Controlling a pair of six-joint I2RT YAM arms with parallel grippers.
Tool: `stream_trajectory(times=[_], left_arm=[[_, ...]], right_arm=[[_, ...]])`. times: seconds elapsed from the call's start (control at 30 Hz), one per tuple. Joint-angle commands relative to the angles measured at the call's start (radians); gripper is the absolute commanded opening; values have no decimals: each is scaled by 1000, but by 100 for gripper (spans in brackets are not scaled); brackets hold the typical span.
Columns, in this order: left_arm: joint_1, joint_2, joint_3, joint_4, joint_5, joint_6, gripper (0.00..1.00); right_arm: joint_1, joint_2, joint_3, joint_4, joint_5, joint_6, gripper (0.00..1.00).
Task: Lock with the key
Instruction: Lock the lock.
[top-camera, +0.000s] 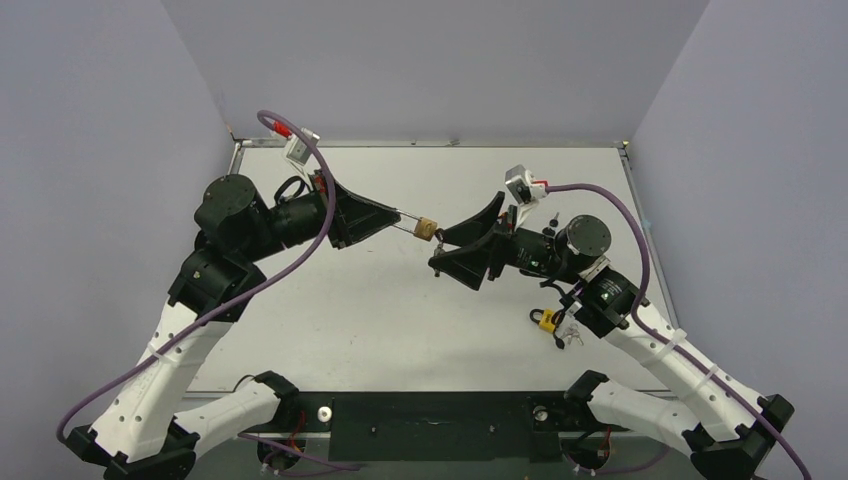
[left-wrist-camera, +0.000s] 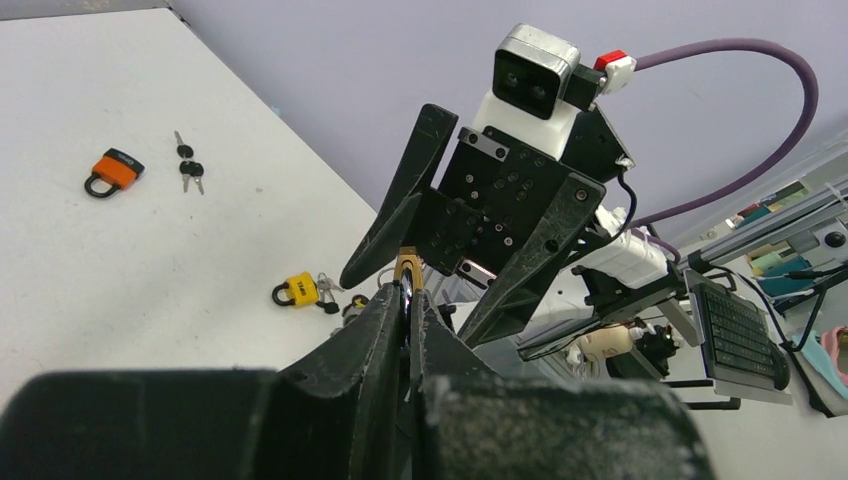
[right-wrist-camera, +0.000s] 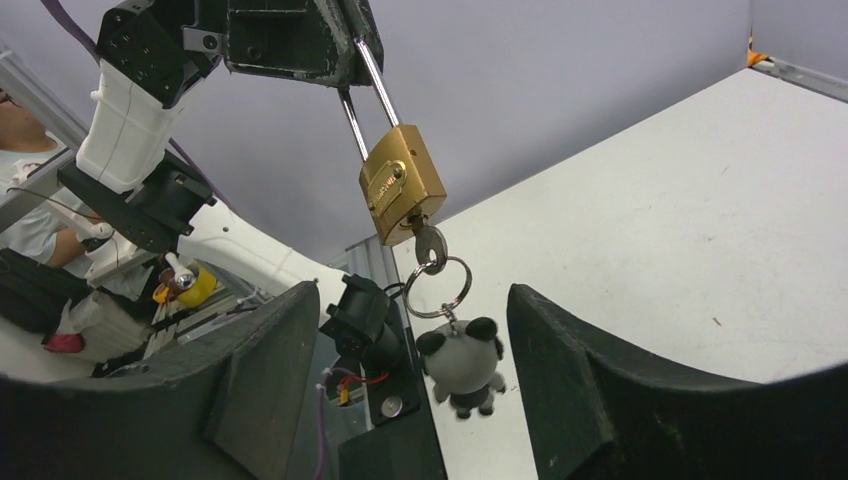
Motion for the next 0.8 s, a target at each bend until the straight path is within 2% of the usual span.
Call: stream_trajectory(times=[0.0,0.1,0.23,0.3,0.33,0.77], left_arm=[[18,-5,4,106,52,-35,0],[31,-5,0,106,58,-38,0],[49,-2,-8,116,79,-48,0],[62,-1,-18,134,96,-61,0],[73,-1,-20,138,102,-69,0],[229,5,-58,190,184,-115,0]], right_arm=[[10,-2,45,18,37,-50,57],[9,-2,44,8,61,-61,44],[6,-4,41,-2,87,-73,20],[5,-3,38,-5,87,-77,4],[5,-2,36,-7,88,-81,1],[-38,-74,-108,-70,149,-121,0]])
